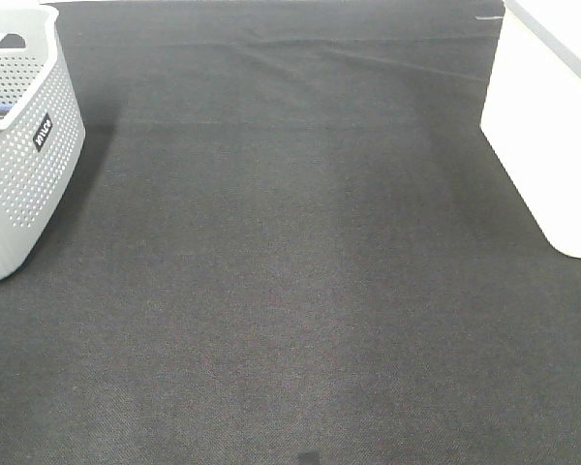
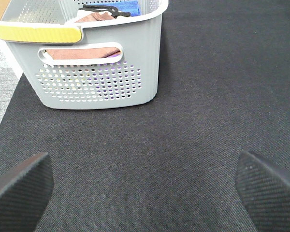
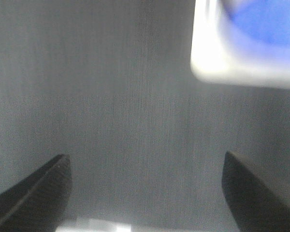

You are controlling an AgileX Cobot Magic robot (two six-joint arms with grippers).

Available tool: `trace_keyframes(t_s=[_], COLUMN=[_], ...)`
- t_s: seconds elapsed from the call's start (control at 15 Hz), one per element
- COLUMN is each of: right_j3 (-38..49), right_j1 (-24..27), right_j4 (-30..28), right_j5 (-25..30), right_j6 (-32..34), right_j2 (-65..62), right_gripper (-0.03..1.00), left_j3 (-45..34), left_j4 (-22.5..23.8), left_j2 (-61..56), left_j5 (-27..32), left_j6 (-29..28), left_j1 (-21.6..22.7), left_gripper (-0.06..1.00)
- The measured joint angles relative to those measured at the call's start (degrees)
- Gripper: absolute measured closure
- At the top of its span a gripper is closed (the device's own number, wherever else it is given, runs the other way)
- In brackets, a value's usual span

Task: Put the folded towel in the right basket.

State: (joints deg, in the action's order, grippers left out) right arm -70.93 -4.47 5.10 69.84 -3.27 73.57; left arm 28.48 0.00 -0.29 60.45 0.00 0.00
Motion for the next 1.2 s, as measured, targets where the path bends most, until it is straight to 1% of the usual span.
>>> trace_keyframes(t_s=[0.13, 0.2, 0.33, 0.53, 0.6, 0.67, 0.73, 0.93, 1.2], right_j3=[11.69, 19.48, 28.48, 37.59, 39.59, 39.59, 41.42, 41.77, 41.83], right_j1=[0.0, 0.0, 0.0, 0.0, 0.0, 0.0, 0.0, 0.0, 0.0], right_j4=[0.0, -0.06, -0.52, -1.03, -1.09, -1.09, -1.15, -1.32, -1.32], right_j5=[0.0, 0.0, -0.57, -4.7, -6.07, -6.07, -7.79, -8.71, -8.71], right_j6=[0.06, 0.17, 0.34, 0.34, 0.34, 0.34, 0.29, 0.0, 0.06], right_j2=[-9.17, -16.56, -27.04, -42.51, -46.81, -46.81, -52.54, -60.05, -60.5], right_gripper=[0.17, 0.17, 0.17, 0.17, 0.17, 0.17, 0.17, 0.17, 0.17], left_j3=[0.0, 0.0, 0.0, 0.0, 0.0, 0.0, 0.0, 0.0, 0.0], left_j4=[0.0, 0.0, 0.0, 0.0, 0.0, 0.0, 0.0, 0.0, 0.0], left_j2=[0.0, 0.0, 0.0, 0.0, 0.0, 0.0, 0.0, 0.0, 0.0], left_j5=[0.0, 0.0, 0.0, 0.0, 0.0, 0.0, 0.0, 0.0, 0.0], left_j6=[0.0, 0.0, 0.0, 0.0, 0.0, 0.0, 0.0, 0.0, 0.0], left_j1=[0.0, 0.0, 0.0, 0.0, 0.0, 0.0, 0.0, 0.0, 0.0], left_gripper=[-0.03, -0.03, -0.03, -0.03, -0.03, -0.03, -0.03, -0.03, -0.03])
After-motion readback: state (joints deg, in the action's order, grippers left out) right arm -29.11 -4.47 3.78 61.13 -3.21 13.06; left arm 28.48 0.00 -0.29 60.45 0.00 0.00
